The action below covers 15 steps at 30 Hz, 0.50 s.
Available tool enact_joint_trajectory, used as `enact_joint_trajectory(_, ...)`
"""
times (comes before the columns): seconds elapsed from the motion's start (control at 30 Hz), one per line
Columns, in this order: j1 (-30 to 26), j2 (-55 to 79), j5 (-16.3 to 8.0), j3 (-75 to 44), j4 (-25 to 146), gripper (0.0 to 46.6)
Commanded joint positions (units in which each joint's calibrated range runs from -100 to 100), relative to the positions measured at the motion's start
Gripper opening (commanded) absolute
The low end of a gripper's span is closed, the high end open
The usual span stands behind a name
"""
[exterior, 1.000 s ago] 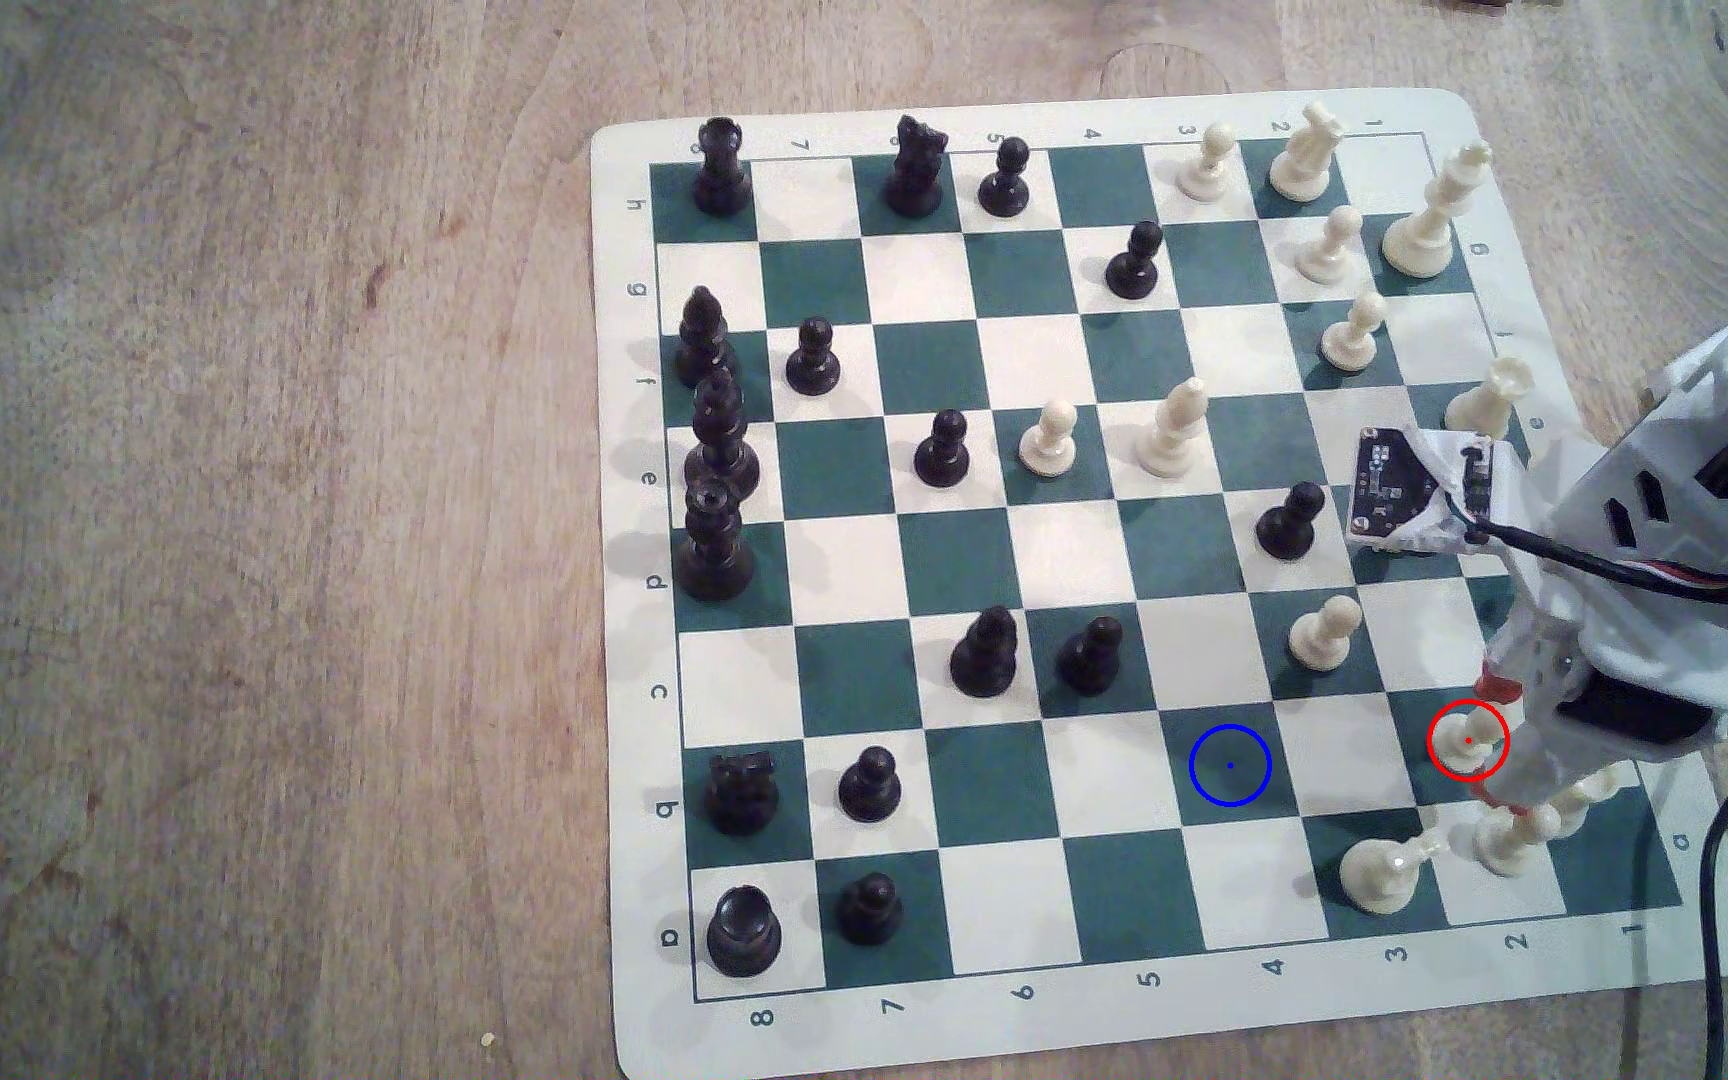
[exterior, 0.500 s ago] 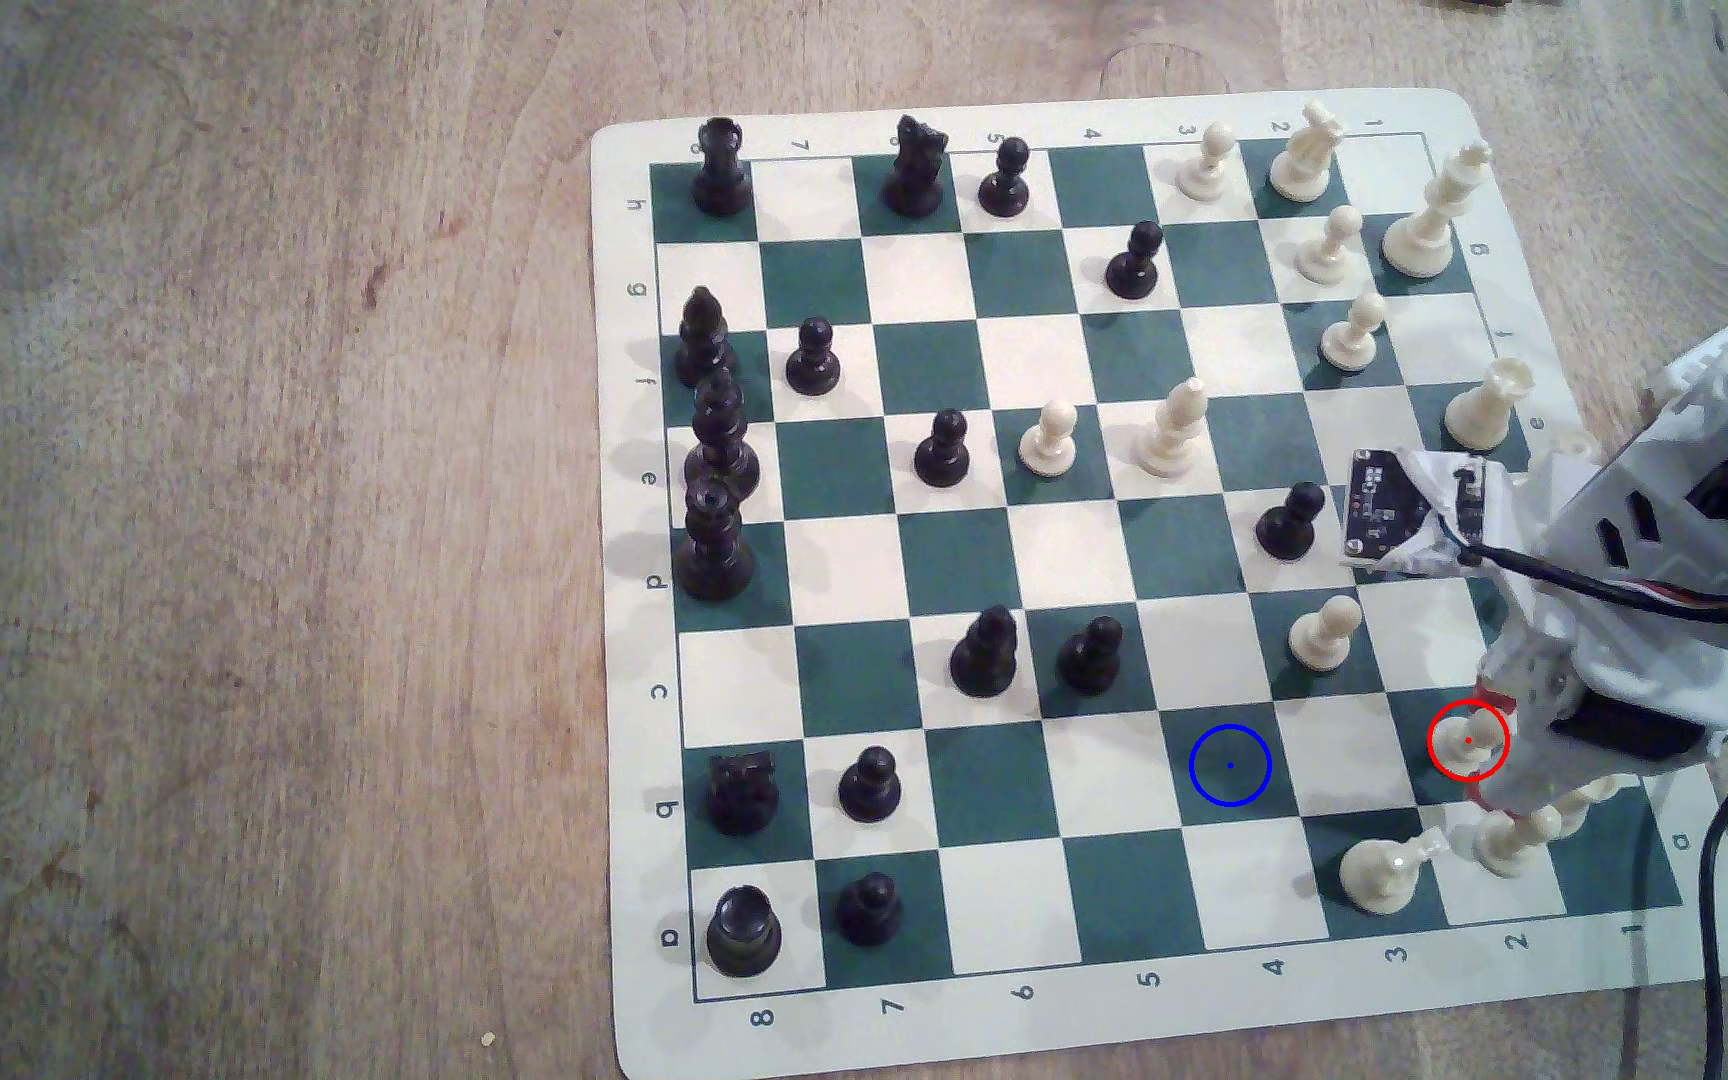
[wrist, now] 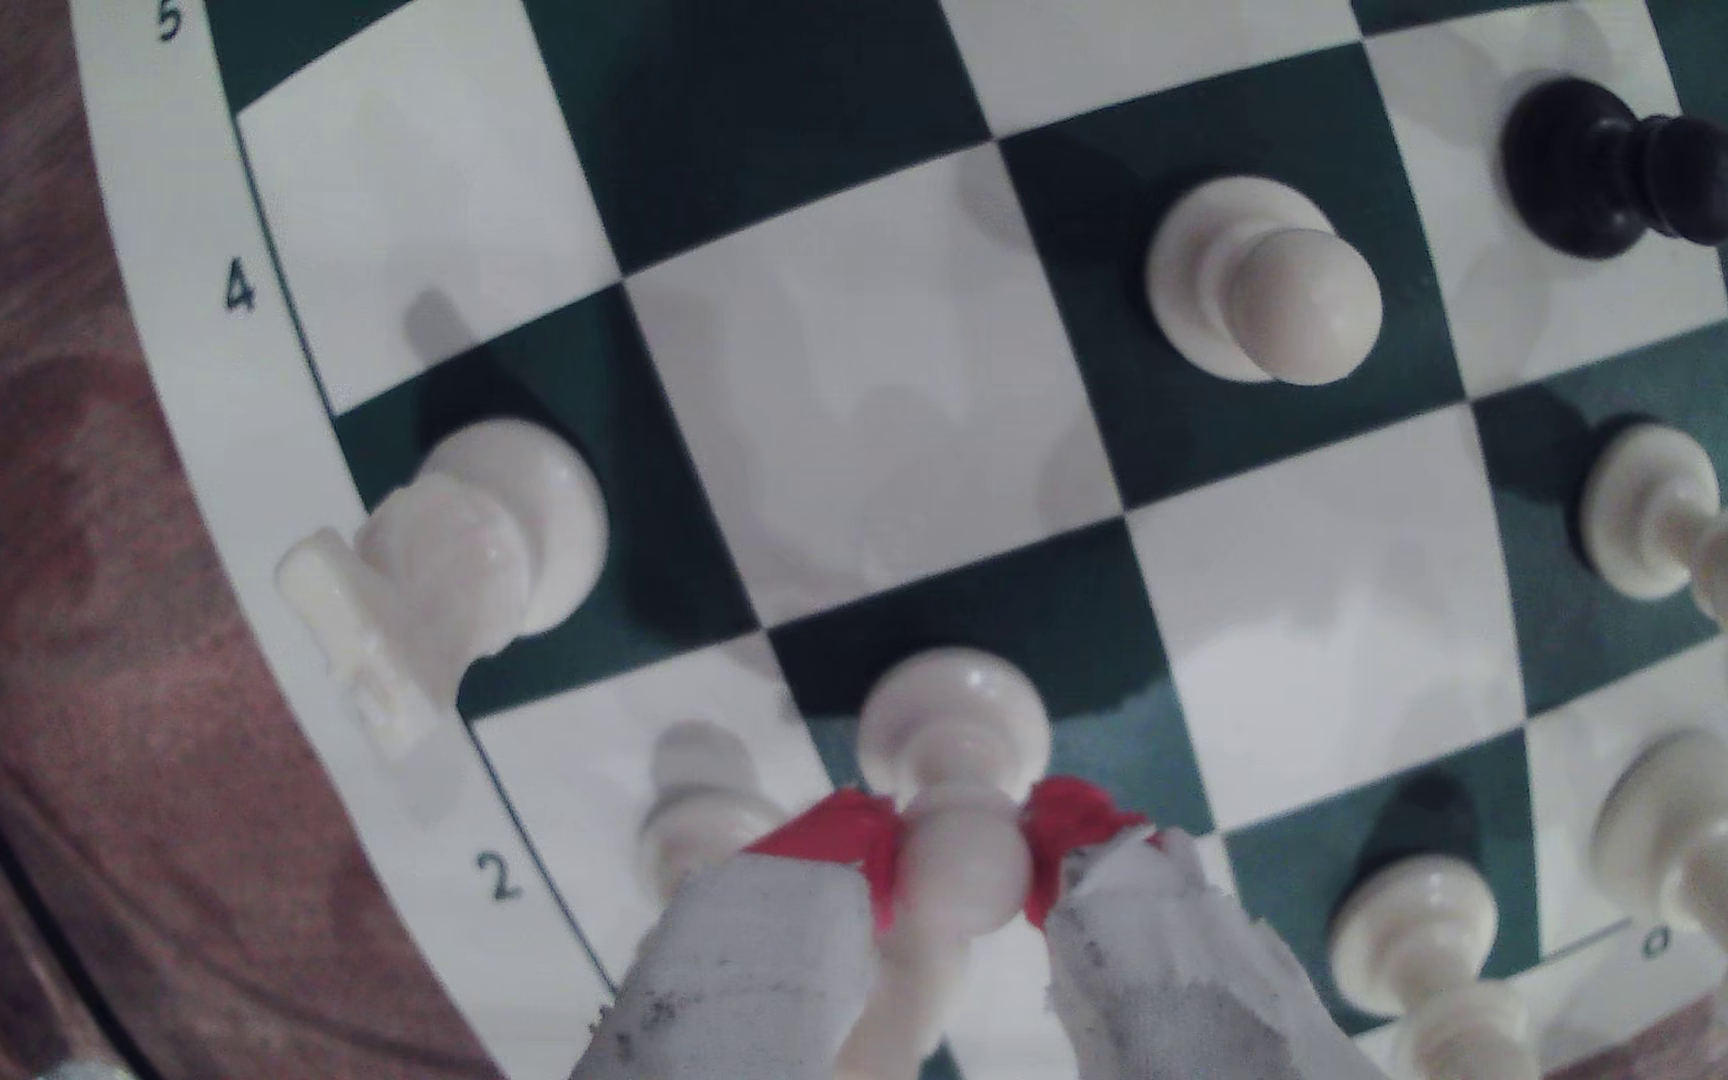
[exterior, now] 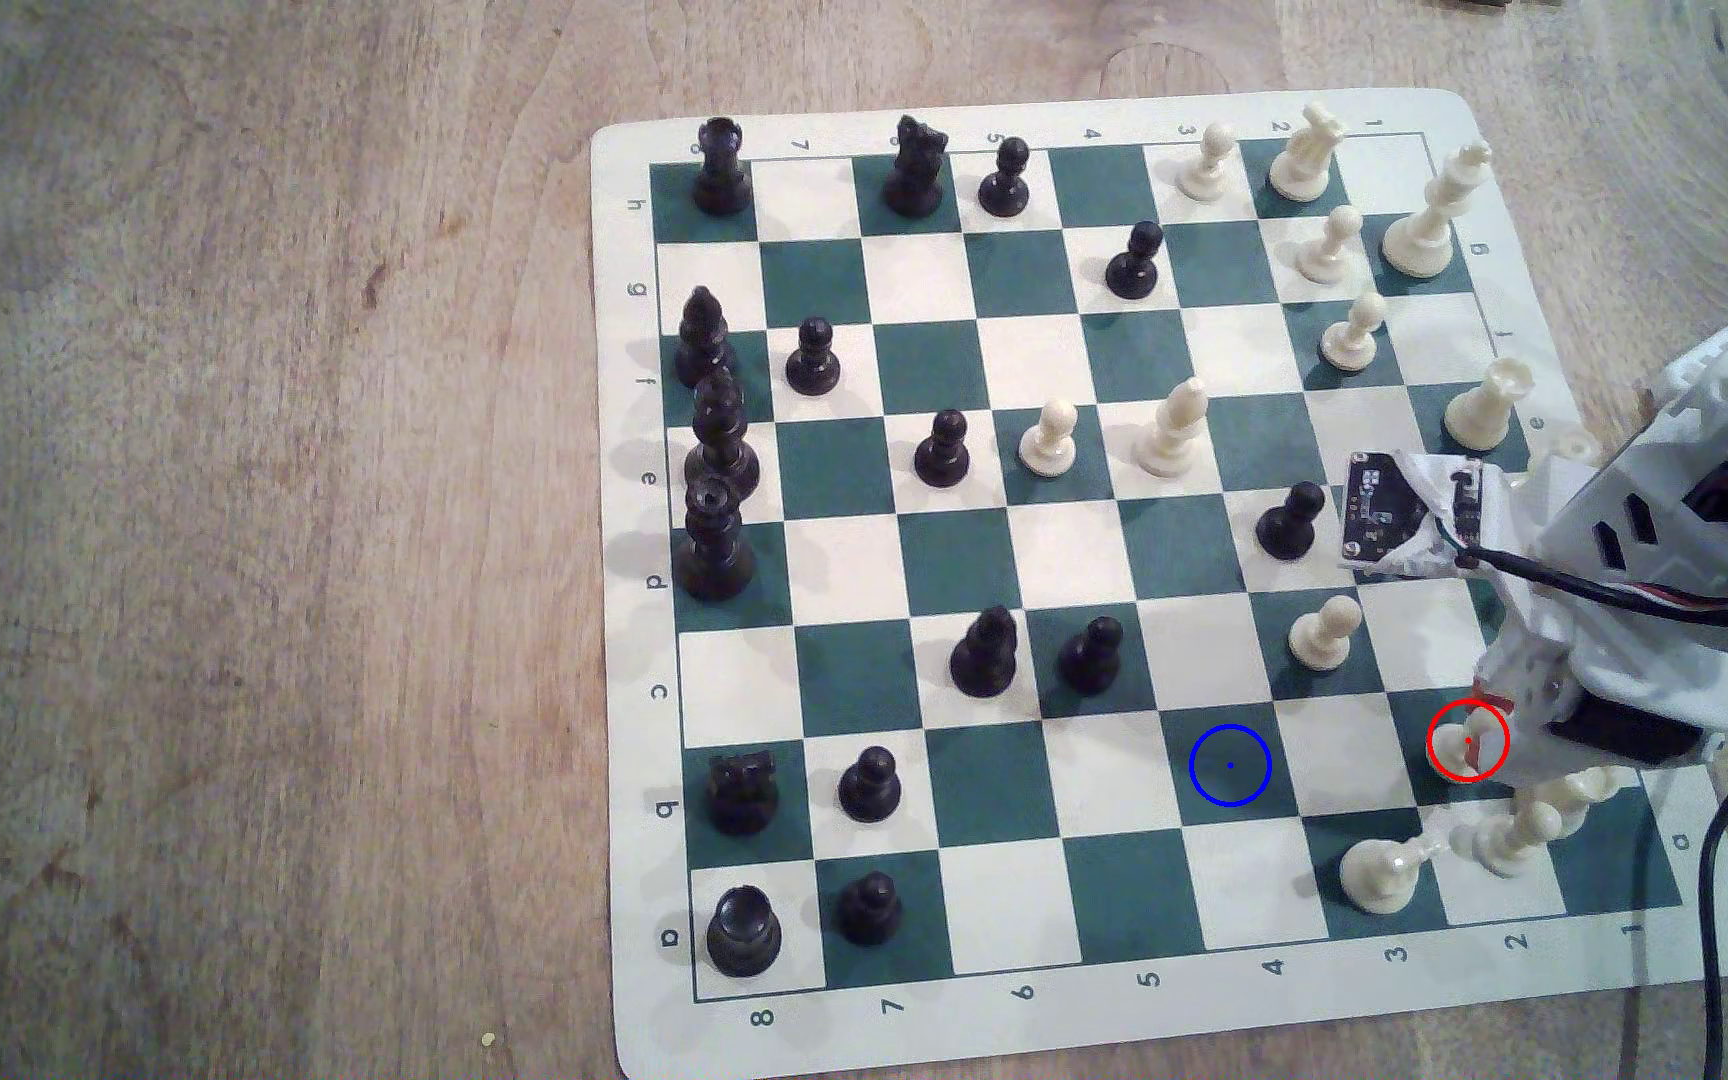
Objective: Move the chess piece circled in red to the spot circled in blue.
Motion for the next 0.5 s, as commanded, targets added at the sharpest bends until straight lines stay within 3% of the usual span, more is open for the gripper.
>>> enact_joint_trajectory(0.0,0.5,-1.4,0.1,-2.5,-0.6,0.2)
enact_joint_trajectory(0.47,4.4,-15.7,3.4,-7.5,9.8,0.2)
